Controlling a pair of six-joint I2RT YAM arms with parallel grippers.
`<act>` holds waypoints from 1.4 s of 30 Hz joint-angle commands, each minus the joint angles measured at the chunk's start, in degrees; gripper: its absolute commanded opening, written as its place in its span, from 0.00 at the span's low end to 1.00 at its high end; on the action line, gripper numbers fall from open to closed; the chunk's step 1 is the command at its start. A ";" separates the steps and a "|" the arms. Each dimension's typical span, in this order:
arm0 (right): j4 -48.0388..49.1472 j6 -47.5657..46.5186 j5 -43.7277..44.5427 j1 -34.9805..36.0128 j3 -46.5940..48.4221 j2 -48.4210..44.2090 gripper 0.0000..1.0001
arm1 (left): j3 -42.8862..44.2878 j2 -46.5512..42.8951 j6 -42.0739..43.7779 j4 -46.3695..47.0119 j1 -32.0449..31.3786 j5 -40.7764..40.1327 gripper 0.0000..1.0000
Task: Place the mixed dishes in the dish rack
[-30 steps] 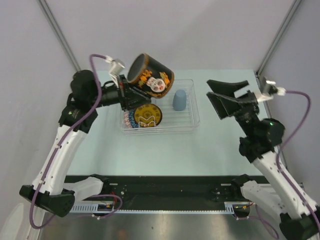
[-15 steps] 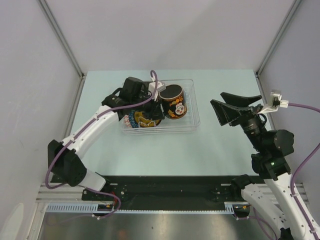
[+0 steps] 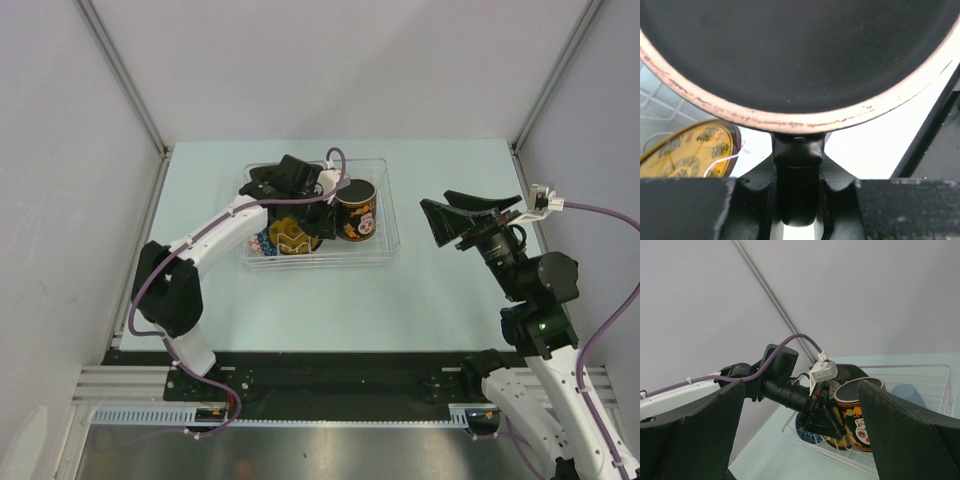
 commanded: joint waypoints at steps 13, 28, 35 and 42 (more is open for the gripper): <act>-0.71 2.45 -3.87 -6.89 -0.71 0.43 1.00 | 6.05 3.67 3.45 11.06 -1.94 1.91 0.00; -1.77 3.42 -6.68 -11.02 -1.94 0.16 1.00 | 4.56 7.27 5.21 12.55 -2.03 0.86 0.00; -1.42 4.13 -7.56 -11.73 -2.29 0.52 1.00 | 2.01 7.63 6.61 14.04 -2.03 1.30 0.00; -1.16 4.65 -8.18 -11.99 -2.38 0.69 1.00 | -2.55 7.36 9.77 15.97 -2.03 0.16 0.00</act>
